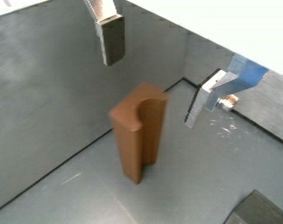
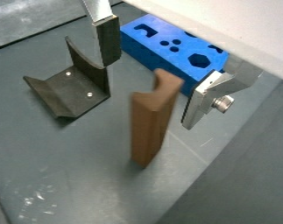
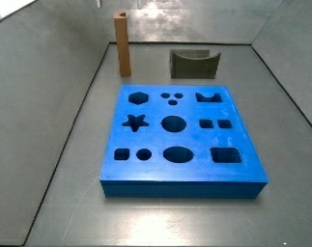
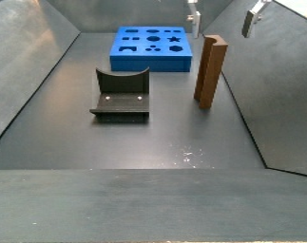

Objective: Pick up the arch object. Move up. Rotate the arch object. Move to above the board. Insert the arch object.
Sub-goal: Pick up the arch object.

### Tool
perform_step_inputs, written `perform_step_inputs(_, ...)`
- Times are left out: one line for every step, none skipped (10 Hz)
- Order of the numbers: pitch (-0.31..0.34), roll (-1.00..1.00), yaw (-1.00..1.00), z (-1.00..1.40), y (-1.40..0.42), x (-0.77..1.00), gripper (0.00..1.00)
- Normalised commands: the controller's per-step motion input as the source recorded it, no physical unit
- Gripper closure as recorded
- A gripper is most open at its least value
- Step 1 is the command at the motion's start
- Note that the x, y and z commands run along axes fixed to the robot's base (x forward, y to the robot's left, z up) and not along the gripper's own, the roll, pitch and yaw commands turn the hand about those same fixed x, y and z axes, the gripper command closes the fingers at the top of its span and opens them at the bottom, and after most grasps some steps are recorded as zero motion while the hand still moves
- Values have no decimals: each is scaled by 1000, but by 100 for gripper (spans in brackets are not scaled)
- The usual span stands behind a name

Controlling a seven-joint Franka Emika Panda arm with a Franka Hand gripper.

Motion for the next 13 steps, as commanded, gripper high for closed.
perform_step_inputs(-193,77,443,-314,-283,-231,0)
perform_step_inputs(-176,31,400,-411,-106,-20,0)
perform_step_inputs(-139,6,237,-514,0,0,0)
perform_step_inputs(-134,0,83,-460,57,0,0)
perform_step_inputs(-170,0,40,-517,54,-146,0)
perform_step_inputs(-164,0,29,-577,14,-169,0)
perform_step_inputs(-20,-46,0,-14,94,-57,0)
perform_step_inputs(0,11,0,0,0,0,0)
perform_step_inputs(0,0,0,0,0,0,100)
perform_step_inputs(0,0,0,0,0,0,100)
perform_step_inputs(0,0,0,0,0,0,100)
perform_step_inputs(0,0,0,0,0,0,100)
perform_step_inputs(0,0,0,0,0,0,100)
